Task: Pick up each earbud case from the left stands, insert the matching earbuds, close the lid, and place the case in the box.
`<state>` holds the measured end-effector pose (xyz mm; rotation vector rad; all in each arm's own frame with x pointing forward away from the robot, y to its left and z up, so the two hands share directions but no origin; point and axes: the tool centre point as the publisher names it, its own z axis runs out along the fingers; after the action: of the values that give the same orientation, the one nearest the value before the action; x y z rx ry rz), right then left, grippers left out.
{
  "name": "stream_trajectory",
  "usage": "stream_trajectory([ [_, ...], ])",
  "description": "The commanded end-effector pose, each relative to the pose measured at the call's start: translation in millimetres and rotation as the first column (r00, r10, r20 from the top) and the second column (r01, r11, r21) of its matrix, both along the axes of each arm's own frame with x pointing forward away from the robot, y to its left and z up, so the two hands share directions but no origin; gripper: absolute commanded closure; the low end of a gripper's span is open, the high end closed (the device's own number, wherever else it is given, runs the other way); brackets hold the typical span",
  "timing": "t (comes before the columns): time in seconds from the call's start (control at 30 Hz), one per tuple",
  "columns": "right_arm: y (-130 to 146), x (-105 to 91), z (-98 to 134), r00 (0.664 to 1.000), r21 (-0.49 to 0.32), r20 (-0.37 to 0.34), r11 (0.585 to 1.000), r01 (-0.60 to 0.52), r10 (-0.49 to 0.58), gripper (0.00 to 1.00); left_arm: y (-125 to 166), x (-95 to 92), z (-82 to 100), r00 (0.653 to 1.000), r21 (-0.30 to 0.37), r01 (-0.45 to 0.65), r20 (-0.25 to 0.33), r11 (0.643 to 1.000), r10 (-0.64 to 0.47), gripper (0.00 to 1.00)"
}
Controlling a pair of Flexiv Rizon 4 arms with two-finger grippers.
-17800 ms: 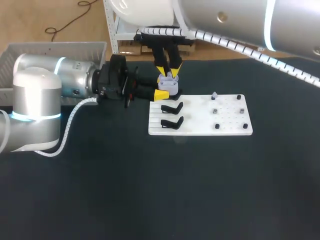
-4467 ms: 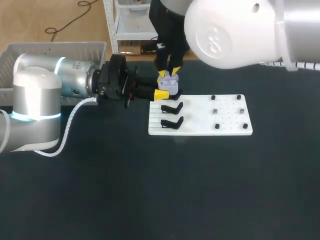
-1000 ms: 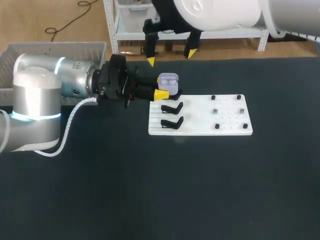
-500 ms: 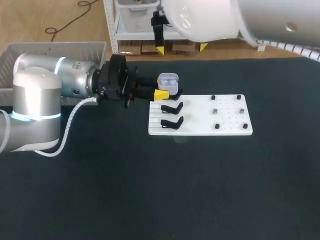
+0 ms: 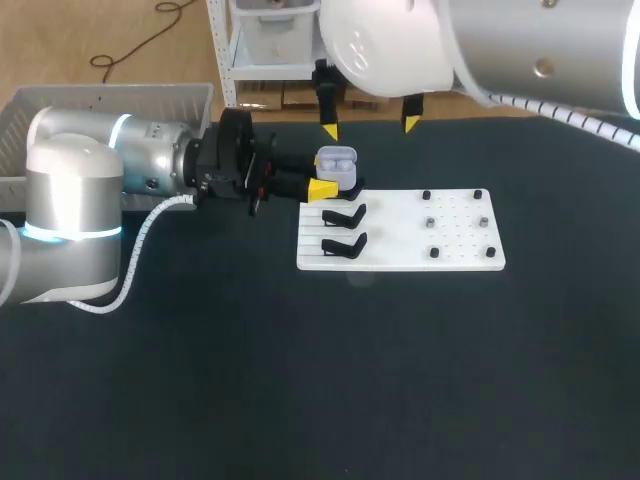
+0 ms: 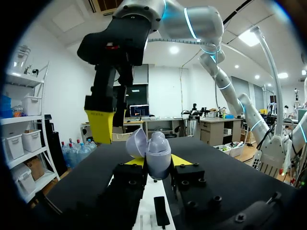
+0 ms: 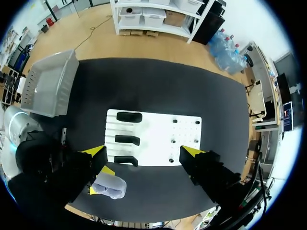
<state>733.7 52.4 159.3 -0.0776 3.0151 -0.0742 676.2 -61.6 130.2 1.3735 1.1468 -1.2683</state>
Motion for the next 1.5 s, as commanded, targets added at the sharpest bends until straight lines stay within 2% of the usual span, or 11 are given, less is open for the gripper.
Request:
stream_trajectory([
  [0.03,-0.4,-1.8,-3.3,1.000,-0.002,-0.008,1.000,-0.006,0.006,0.00,0.0,0.6,0.0,1.000,0.002,0.002,0.000,1.000,-0.002,1.00],
  [0.37,-10.3,-22.3,-3.0,0.999,-0.026,-0.025,0.999,-0.041,0.040,0.00,0.0,0.6,0.0,1.000,0.002,0.002,0.000,1.000,-0.002,1.00],
  [0.67,-11.8,-42.9,3.2,0.996,0.002,-0.038,0.997,-0.076,0.076,0.00,0.0,0.6,0.0,1.000,0.002,0.002,0.000,1.000,-0.002,1.00],
  [0.8,-14.9,-40.2,18.3,0.996,0.007,0.073,0.999,-0.051,0.051,0.00,0.0,0.6,0.0,1.000,0.002,0.002,0.000,1.000,-0.002,1.00],
  [0.93,-23.5,-35.9,53.6,0.983,0.061,0.179,0.997,-0.051,0.040,0.00,0.0,0.6,0.0,1.000,0.002,0.002,0.000,1.000,-0.002,1.00],
  [1.07,-30.6,-44.3,92.8,0.955,0.154,0.280,0.978,-0.143,0.095,0.00,0.0,0.6,0.0,1.000,0.002,0.002,0.000,1.000,-0.002,1.00],
  [1.17,-36.3,-55.8,111.6,0.930,0.240,0.329,0.938,-0.249,0.163,0.00,0.0,0.6,0.0,1.000,0.002,0.002,0.000,1.000,-0.002,1.00],
  [1.2,-37.7,-59.4,114.6,0.922,0.258,0.339,0.924,-0.281,0.185,0.00,0.0,0.6,0.0,1.000,0.002,0.002,0.000,1.000,-0.002,1.00],
  [1.33,-41.2,-73.4,115.0,0.892,0.296,0.351,0.870,-0.393,0.284,0.00,6.4,-9.5,11.6,0.995,-0.015,-0.046,-0.089,0.999,0.045,1.00],
  [1.4,-43.2,-78.6,109.6,0.886,0.301,0.344,0.857,-0.418,0.311,0.00,10.6,-15.1,18.5,0.989,-0.018,-0.073,-0.133,0.997,0.070,1.00],
  [1.5,-47.1,-84.9,101.1,0.883,0.322,0.329,0.839,-0.438,0.334,0.00,22.4,-19.6,27.2,0.980,-0.007,-0.120,-0.162,0.993,0.117,1.00],
])
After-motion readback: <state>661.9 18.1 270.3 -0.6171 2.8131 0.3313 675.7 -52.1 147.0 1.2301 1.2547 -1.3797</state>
